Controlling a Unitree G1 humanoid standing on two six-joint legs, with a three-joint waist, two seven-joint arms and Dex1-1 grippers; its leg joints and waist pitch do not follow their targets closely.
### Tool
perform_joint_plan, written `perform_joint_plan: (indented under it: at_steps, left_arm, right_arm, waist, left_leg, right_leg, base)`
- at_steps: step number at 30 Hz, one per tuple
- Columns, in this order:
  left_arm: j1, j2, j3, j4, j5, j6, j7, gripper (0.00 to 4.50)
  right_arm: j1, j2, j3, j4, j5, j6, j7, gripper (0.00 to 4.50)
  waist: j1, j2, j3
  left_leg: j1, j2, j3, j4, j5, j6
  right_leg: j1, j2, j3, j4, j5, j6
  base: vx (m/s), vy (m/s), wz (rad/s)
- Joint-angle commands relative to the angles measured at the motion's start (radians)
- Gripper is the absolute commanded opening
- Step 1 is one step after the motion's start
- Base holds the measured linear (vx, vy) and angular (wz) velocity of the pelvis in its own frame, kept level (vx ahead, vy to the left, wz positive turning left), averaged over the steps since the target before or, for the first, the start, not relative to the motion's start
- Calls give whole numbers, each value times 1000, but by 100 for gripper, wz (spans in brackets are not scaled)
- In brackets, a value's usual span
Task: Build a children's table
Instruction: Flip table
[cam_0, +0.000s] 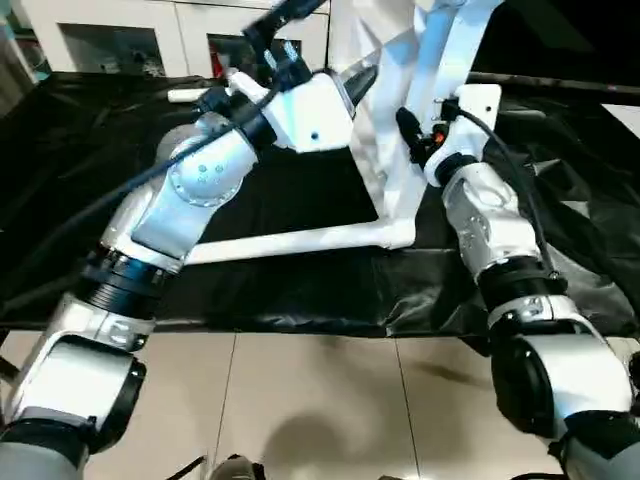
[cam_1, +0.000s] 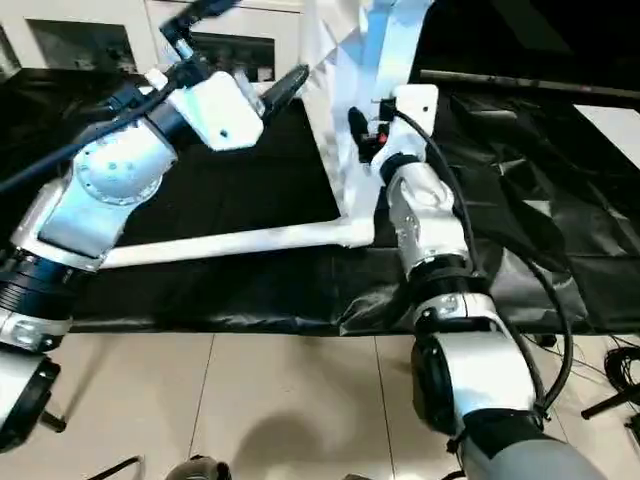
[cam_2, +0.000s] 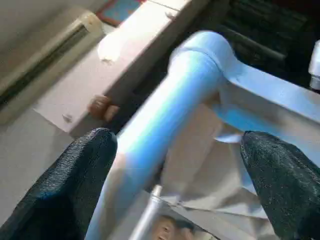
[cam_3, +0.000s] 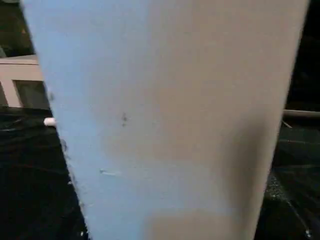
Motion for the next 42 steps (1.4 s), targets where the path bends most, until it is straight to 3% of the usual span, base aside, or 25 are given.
perform_joint_plan:
  at_steps: [1, 5, 8, 17, 21, 33, 37, 42]
  left_arm:
    - [-23, 12, 13, 26, 58, 22, 60, 450]
    - [-32, 41, 60, 62, 100, 85, 136, 450]
    - [-18, 91, 101, 72, 151, 123, 197, 450]
    - [28, 213, 183, 138, 173, 141, 267, 450]
    - [40, 211, 194, 128, 164, 134, 266, 450]
    - [105, 161, 212, 71, 82, 105, 248, 335]
    - [118, 139, 234, 66, 30, 125, 229, 313]
    - [123, 143, 219, 67, 26, 118, 188, 297]
  right_arm:
    - [19, 9, 5, -8, 4, 28, 12, 193]
    - [18, 5, 5, -11, 4, 32, 13, 193]
    - [14, -3, 1, -9, 4, 33, 12, 193]
    - [18, -11, -4, -23, 1, 44, 9, 193]
    - [18, -12, -4, -22, 0, 44, 9, 193]
    - [2, -40, 5, -27, -20, 28, 23, 193]
    - [-20, -74, 6, -22, -31, 19, 36, 193]
    - [-34, -95, 10, -12, -43, 8, 49, 193]
  waist:
    - [0, 22, -90]
    - [-1, 20, -90]
    - [-2, 25, -89]
    - [1, 27, -87]
    - [3, 25, -87]
    - [5, 24, -87]
    - [8, 23, -86]
    - [13, 16, -86]
  left_leg:
    - [48, 35, -21, -68, -157, -48]
    - [47, 33, -22, -68, -162, -54]
    - [48, 34, -23, -68, -175, -60]
    - [51, 34, -26, -73, -226, -89]
    - [50, 34, -25, -74, -222, -90]
    - [49, 34, -24, -73, -219, -84]
    - [50, 34, -24, -74, -227, -81]
    - [46, 34, -22, -72, -205, -67]
  right_leg:
    - [42, -53, 30, -50, 72, -230]
    - [42, -54, 31, -51, 52, -227]
    - [39, -53, 30, -52, 41, -224]
    - [30, -54, 30, -56, -16, -210]
    - [29, -55, 30, -55, -4, -213]
    - [30, -55, 30, -56, -13, -211]
    - [29, -57, 32, -60, -39, -206]
    - [30, -57, 32, -60, -37, -207]
  base:
    - [0, 0, 0]
    - [0, 0, 0]
    - [0, 0, 0]
    - [0, 0, 0]
    - [0, 0, 0]
    - [0, 0, 0]
    - [0, 0, 0]
    - [0, 0, 0]
